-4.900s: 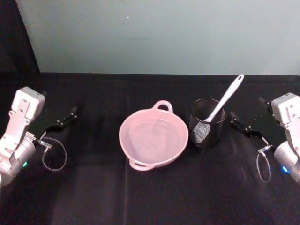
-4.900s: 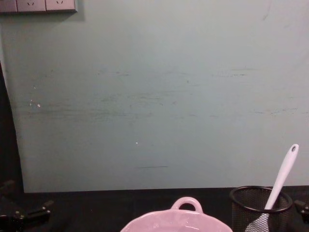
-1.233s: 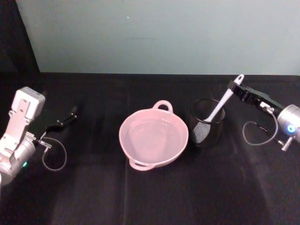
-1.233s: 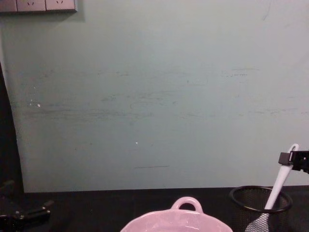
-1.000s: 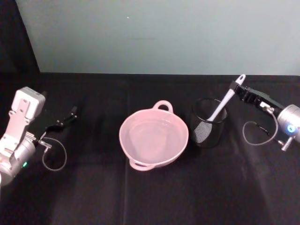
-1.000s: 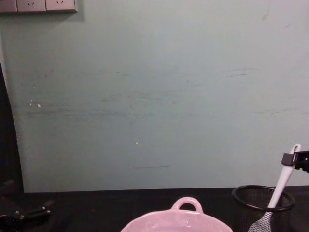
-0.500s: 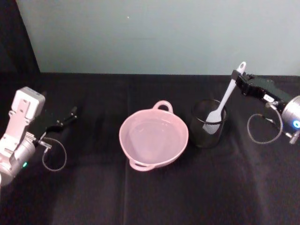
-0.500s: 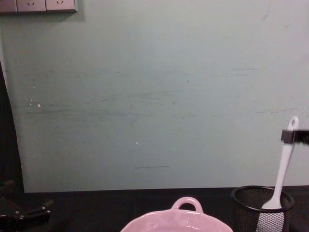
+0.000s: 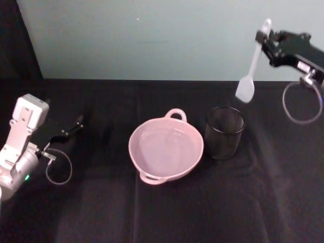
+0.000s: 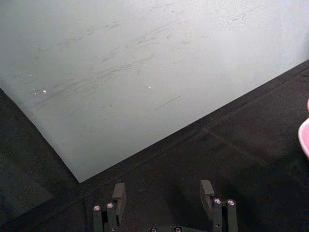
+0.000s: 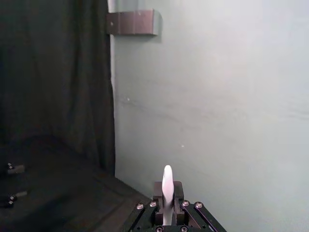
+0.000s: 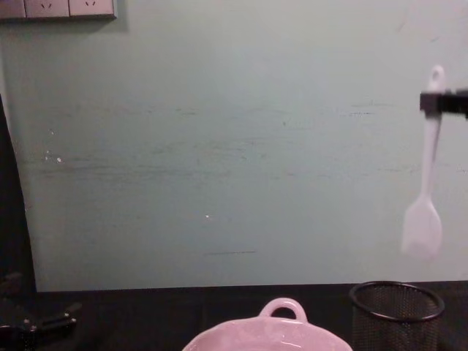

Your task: Use the one hand to pick up the spoon and stir the clear water in the bowl.

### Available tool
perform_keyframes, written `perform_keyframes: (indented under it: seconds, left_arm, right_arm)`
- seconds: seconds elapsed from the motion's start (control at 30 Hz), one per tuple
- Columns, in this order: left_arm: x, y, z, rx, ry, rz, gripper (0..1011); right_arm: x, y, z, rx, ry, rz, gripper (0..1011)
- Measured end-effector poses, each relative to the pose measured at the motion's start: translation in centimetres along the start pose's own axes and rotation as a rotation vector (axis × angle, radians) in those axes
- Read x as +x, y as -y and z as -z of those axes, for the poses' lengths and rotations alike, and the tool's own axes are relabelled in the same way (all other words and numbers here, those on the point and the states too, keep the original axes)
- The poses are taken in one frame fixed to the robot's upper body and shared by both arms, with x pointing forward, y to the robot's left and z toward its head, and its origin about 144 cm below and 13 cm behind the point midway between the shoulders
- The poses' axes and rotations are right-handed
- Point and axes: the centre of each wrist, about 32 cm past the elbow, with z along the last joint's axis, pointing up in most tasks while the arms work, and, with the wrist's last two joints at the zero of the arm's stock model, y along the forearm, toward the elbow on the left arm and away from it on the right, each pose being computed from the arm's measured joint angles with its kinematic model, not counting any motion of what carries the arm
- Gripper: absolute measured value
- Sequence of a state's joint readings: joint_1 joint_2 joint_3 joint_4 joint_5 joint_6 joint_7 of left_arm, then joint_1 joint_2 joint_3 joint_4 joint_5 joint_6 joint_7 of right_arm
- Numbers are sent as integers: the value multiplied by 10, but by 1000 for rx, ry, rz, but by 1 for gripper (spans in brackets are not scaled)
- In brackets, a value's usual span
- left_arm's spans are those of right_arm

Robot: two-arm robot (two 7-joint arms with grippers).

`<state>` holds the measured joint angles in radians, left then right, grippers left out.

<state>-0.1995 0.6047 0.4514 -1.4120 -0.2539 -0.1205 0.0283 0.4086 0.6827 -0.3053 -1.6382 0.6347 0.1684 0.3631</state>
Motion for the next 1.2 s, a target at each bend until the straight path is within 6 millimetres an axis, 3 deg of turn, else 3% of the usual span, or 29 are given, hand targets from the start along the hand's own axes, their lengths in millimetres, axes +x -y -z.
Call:
perform_keyframes:
  seconds: [0.23, 0.5, 0.63, 0.9, 1.2]
  left_arm:
    - [0, 0, 0, 0, 0, 0, 1011]
    - [0, 0, 0, 0, 0, 0, 1011]
    - [0, 0, 0, 0, 0, 0, 1011]
    - [0, 0, 0, 0, 0, 0, 1011]
    - [0, 0, 0, 0, 0, 0, 1011]
  right_arm:
    - [-1, -22, -36, 6, -11, -100, 134]
    - [-22, -48, -43, 3, -64, -225, 134]
    - [-41, -60, -32, -11, -104, -302, 134]
    - [-72, -63, 15, -32, -118, -407, 134]
    - [-90, -66, 58, -12, -34, -423, 134]
